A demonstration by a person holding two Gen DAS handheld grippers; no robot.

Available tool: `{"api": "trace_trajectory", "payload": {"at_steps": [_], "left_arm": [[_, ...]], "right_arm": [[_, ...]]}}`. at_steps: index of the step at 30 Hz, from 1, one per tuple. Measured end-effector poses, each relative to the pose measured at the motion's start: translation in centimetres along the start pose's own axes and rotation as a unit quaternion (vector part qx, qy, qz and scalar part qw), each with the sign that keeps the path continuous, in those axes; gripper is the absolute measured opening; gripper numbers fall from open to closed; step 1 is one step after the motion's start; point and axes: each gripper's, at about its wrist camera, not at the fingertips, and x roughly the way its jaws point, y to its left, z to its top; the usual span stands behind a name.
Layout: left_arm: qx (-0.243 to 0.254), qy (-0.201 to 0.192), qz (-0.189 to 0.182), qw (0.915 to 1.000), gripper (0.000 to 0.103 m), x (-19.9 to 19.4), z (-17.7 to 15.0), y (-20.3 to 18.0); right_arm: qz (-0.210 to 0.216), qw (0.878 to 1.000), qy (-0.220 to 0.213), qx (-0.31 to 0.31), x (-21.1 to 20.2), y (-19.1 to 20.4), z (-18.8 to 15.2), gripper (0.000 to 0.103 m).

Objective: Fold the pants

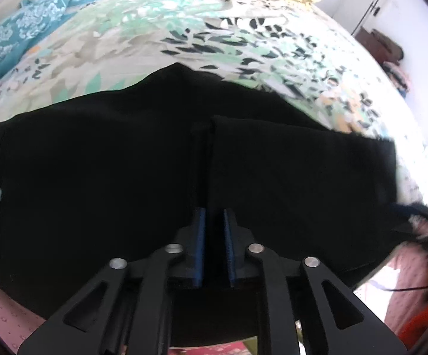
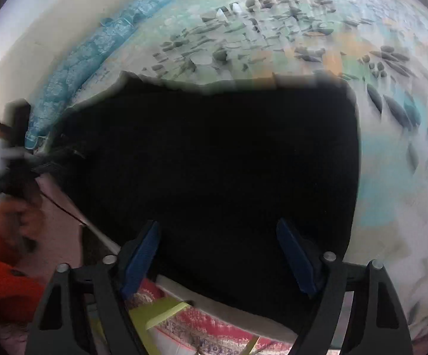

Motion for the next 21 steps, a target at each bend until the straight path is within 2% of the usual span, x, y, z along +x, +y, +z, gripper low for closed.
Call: {"api": "trace_trajectory", "payload": {"at_steps": [1,2,3,5,8,10,12,16,18,20,21], "left_arm": [[-0.011,-0.004,-0.003,0.9999,0.036,-0.4,0.2,0.3],[-0.024,-0.014,0.002,0.9996,0.056,-0.9,0.2,0.8],[-0.043,-0.034,0.009,0.9985,0.070,-1.9,0.2,1.8],[-0.081,-0.071,0.019,0.9940,0.076,-3.6,0.3,3.9],[-0.121,-0.093,0.045,0.9873,0.076,-4.7,0.3,6.2],[-0.131,-0.107,0.041,0.9848,0.076,-5.3,0.4,6.2],[-0.098,-0.121,0.024,0.9876,0.076,-5.7,0.8,4.4],[0.031,-0.116,0.001,0.9928,0.078,-4.6,1.9,-1.6],[0.083,-0.086,0.009,0.9927,0.082,-2.3,2.1,-3.6],[0.101,-0.055,0.035,0.9928,0.082,0.4,1.9,-4.1],[0.099,-0.037,0.042,0.9935,0.081,1.6,1.6,-3.8]], "right_arm": [[0.001,1.000,-0.005,-0.005,-0.4,0.2,0.2,0.084],[-0.003,1.000,0.004,-0.008,-0.4,0.4,0.5,0.084],[-0.007,1.000,0.004,-0.012,-0.6,0.5,0.6,0.084],[-0.003,0.999,-0.032,-0.006,-2.3,0.4,0.7,0.084],[-0.003,0.994,-0.105,0.002,-5.7,0.2,1.3,0.084],[-0.011,0.991,-0.135,-0.003,-7.1,0.1,2.4,0.084],[-0.020,0.990,-0.136,-0.005,-7.2,-0.2,4.1,0.084],[-0.028,0.993,-0.119,-0.003,-4.6,-0.8,6.4,0.084],[-0.046,0.996,-0.079,0.014,-1.4,-2.0,6.6,0.084],[-0.069,0.997,-0.043,0.013,1.5,-2.6,5.9,0.085],[-0.081,0.995,-0.051,-0.005,1.8,-2.3,5.5,0.086]]}}
